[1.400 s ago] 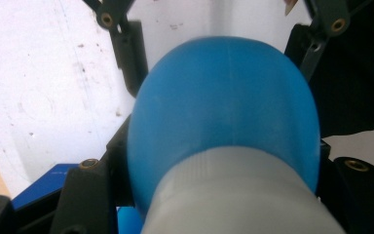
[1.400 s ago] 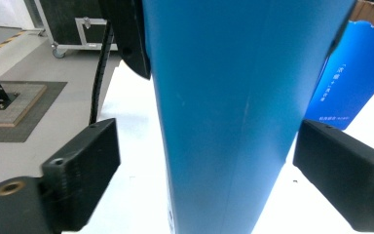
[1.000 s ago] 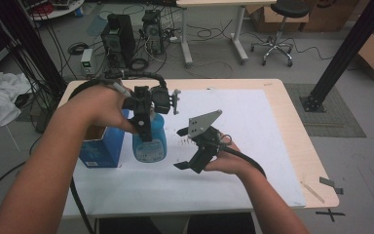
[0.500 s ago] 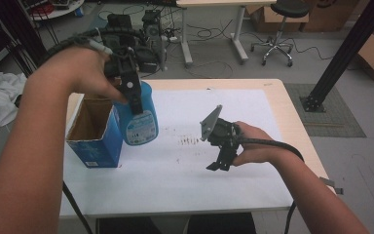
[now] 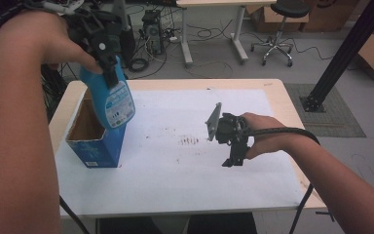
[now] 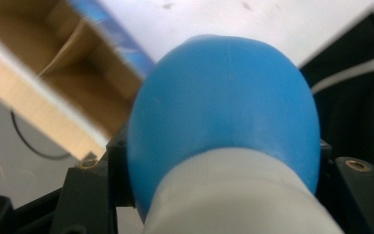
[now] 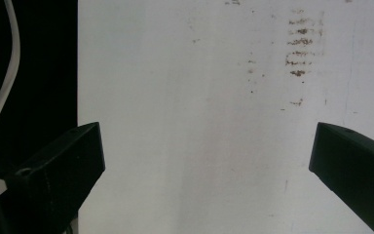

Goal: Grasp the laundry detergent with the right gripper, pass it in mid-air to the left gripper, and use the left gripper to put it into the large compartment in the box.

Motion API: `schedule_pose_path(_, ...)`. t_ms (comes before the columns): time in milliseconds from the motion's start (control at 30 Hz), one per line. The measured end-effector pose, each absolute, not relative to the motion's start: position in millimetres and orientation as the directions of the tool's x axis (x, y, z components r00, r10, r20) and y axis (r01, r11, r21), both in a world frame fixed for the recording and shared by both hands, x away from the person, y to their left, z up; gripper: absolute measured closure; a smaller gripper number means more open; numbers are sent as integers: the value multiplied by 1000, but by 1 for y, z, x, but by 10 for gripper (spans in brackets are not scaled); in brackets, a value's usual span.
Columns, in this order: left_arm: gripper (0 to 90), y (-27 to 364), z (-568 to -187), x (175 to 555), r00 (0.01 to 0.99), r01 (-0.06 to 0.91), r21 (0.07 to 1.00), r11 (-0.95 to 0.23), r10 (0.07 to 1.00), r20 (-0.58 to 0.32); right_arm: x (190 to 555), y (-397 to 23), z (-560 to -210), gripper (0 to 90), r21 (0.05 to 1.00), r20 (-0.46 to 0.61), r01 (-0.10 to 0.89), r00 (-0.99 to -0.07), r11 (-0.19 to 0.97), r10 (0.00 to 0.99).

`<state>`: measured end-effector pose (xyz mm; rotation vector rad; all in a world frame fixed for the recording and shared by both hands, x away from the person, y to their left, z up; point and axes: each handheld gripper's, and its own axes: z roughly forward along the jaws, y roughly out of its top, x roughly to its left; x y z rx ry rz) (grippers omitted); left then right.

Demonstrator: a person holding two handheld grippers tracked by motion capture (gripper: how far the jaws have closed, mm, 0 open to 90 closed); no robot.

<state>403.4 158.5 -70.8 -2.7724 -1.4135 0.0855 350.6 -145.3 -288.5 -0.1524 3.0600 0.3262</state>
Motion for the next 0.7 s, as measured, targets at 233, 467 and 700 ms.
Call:
schedule_pose_path(233,390,193,-65,407,379,925,-34,-378,925,19,349,-141,-287,0,203,-81,-137,-989,969,-123)
schedule_pose_path(467,390,232,-72,410,159,987,-12,-158,987,14,351,-140,-289,0,198,-78,-147,-988,969,-134)
schedule_pose_path(700,390,246,-91,416,115,993,-16,-114,993,6,352,-141,-288,0,203,-72,-141,-989,969,-129)
